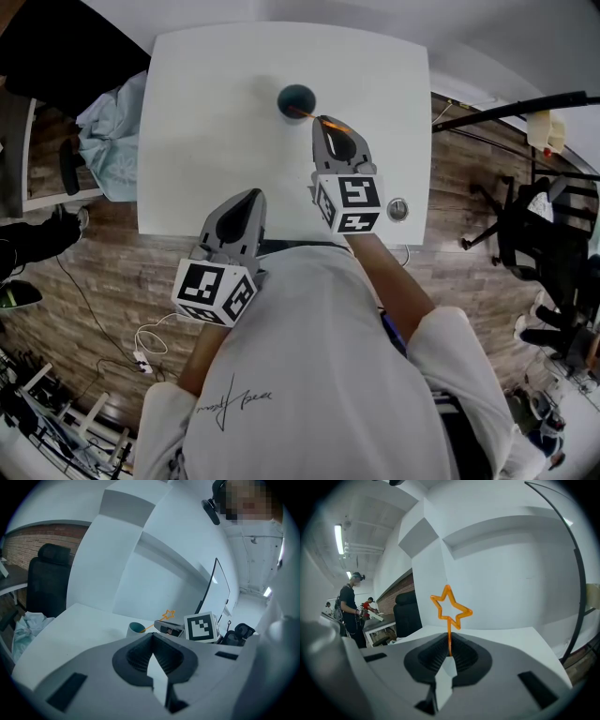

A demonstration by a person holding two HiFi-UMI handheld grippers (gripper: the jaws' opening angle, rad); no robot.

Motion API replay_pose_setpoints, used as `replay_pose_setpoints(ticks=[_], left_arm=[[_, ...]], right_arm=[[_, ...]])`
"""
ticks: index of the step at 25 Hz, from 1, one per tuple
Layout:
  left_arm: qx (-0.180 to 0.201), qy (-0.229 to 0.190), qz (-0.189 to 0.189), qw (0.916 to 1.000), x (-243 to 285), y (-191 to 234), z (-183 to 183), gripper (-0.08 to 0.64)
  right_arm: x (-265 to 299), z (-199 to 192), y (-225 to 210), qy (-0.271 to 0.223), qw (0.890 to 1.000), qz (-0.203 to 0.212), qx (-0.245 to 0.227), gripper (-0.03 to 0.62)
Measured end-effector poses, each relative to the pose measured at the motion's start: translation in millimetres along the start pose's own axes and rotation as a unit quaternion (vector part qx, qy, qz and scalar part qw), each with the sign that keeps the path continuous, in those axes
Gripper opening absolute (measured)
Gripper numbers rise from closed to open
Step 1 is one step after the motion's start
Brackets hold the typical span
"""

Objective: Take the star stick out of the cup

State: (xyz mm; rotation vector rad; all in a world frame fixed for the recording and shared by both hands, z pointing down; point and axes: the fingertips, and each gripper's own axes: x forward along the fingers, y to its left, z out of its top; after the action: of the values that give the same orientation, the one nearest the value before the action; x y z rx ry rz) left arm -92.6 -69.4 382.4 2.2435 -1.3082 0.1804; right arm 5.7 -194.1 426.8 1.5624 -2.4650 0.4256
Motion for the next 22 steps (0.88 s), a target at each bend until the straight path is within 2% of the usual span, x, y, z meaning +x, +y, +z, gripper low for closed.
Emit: replay_pose_setpoints(ticks=[22], left_arm=[[-0.014,-0.014,-0.007,0.9998,5,-10,-2,0.005]], right_arm=[[-14,15,-3,-0.007,1.0,0.01,0.007,0.026]])
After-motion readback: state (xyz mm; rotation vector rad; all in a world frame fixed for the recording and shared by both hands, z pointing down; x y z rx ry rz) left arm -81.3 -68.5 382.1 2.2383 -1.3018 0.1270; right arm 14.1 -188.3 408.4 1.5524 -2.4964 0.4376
